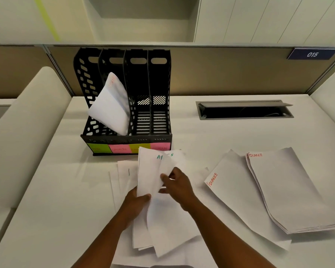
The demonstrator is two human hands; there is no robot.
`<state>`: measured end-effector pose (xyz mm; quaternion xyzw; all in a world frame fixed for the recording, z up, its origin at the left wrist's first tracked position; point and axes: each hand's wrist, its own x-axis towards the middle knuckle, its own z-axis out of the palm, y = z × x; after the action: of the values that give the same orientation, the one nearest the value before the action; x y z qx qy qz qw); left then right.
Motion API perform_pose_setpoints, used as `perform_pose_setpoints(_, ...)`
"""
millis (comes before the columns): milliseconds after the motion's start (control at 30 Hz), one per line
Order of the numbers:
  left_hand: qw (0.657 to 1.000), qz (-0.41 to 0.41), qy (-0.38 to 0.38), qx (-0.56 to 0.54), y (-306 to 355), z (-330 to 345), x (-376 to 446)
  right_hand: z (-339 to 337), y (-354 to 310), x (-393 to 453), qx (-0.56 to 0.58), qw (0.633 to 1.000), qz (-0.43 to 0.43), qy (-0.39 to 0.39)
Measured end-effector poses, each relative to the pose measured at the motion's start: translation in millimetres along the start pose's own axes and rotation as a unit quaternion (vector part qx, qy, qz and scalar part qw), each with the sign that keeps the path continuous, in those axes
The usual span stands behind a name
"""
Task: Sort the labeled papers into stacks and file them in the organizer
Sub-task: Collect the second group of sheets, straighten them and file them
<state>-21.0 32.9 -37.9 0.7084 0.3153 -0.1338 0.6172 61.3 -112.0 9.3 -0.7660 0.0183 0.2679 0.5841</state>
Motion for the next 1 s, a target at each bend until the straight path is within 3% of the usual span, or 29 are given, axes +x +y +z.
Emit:
perform_pose_setpoints(167,0.998,-0.008,-0.003,-0.065,9.1,-0.4,-9.0,6.5,8.2,11.1,-0.010,0.997,0.018,-0.068)
perform_pose_setpoints(267,0.998,-0.026,-0.002,-0.062,12.1,-1.0,-6.1,-9.1,17.5,19.0,-0.030,0.999,0.007,0.017)
perform_pose_setpoints(400,0.999,0.014,-0.003,-0.046,6.4,-3.0,-2.0,-40.1,27.8,27.8,-0.083,0.982,0.002,0.171)
perform_pose_setpoints(567,0.998,0.023,0.046,-0.024,0.3,0.2,3.5,-63.7,45.4,35.0,-0.162,0.966,0.010,0.202)
perform_pose_setpoints(800,0.994,0.059,0.079,-0.043,15.6,0.2,-4.6,-55.5,42.1,28.8,-0.137,0.981,0.048,0.128)
perform_pose_setpoints(1000,0.983,0.110,0.117,-0.089,27.8,-2.6,-6.9,-53.4,20.8,13.9,0.067,0.997,0.035,0.009)
